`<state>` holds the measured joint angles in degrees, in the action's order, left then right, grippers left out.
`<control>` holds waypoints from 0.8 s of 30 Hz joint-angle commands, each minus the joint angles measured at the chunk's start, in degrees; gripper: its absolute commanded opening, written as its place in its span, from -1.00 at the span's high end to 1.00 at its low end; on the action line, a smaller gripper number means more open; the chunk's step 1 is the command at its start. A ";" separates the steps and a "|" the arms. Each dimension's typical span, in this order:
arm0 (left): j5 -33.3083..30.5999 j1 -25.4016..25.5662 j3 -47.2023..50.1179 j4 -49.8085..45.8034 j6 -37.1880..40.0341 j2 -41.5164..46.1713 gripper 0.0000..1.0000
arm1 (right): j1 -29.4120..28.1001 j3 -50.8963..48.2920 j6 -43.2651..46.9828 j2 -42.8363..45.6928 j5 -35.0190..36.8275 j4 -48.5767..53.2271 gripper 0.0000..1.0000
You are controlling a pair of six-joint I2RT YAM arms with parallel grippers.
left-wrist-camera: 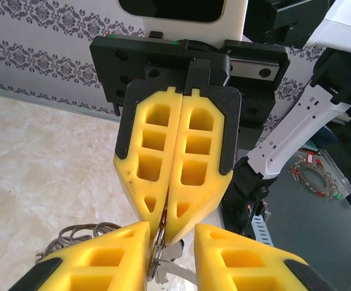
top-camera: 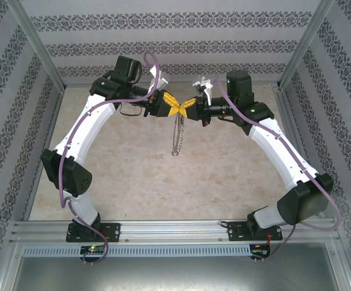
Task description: Put the keys on the keyring
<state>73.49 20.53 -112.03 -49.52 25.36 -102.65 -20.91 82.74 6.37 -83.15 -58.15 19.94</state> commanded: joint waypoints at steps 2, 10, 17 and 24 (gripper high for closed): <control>2.09 0.74 -1.35 -3.27 2.32 -1.06 0.48 | -0.54 0.05 0.31 1.07 -1.35 -3.20 1.00; 1.39 0.69 -0.74 -4.07 3.02 -1.27 0.60 | -0.19 -0.30 0.22 1.50 -1.31 -3.25 1.00; 0.25 0.71 -0.41 -4.31 3.12 -1.78 0.44 | -0.12 -0.65 0.31 1.58 -1.35 -3.39 1.00; 0.65 0.70 -0.30 -4.69 3.81 -1.95 0.91 | -0.02 -0.74 0.30 1.57 -1.26 -3.51 1.00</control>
<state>73.08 20.56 -112.05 -52.23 27.88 -104.01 -20.75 82.00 6.37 -83.13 -58.15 19.75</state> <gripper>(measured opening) 0.067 0.056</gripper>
